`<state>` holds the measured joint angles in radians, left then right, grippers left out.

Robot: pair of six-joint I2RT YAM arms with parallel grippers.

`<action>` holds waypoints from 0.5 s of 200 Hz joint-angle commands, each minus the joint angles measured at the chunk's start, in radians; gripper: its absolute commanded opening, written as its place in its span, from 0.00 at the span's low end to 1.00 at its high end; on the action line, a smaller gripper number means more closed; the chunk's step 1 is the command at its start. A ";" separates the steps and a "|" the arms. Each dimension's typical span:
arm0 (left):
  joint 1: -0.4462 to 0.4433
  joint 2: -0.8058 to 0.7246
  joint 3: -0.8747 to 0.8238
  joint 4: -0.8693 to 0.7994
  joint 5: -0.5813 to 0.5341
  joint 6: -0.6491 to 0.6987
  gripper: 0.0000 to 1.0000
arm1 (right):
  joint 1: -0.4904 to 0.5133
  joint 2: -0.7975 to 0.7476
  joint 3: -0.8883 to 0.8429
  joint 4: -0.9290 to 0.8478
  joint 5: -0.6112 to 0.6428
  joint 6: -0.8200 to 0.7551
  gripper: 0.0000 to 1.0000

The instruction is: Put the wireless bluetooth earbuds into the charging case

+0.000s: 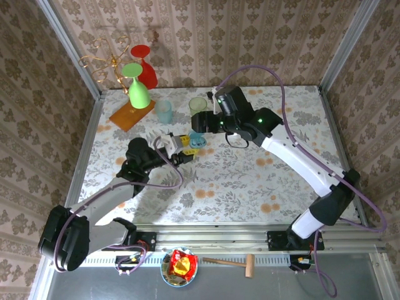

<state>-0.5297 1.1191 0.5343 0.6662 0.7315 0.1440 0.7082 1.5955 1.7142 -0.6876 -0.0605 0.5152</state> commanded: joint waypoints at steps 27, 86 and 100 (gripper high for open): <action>-0.007 -0.046 -0.013 -0.014 -0.017 0.029 0.25 | -0.007 0.073 0.088 -0.114 -0.080 -0.054 0.68; -0.004 -0.030 -0.004 0.014 -0.050 0.001 0.25 | -0.006 0.000 -0.004 -0.120 -0.082 -0.054 0.68; -0.004 -0.016 -0.003 0.037 -0.046 -0.009 0.25 | -0.007 -0.035 -0.032 -0.099 -0.078 -0.039 0.68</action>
<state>-0.5308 1.0912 0.5262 0.6476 0.6907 0.1528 0.7048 1.6371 1.7229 -0.7780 -0.1326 0.4736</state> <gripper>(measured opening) 0.333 0.677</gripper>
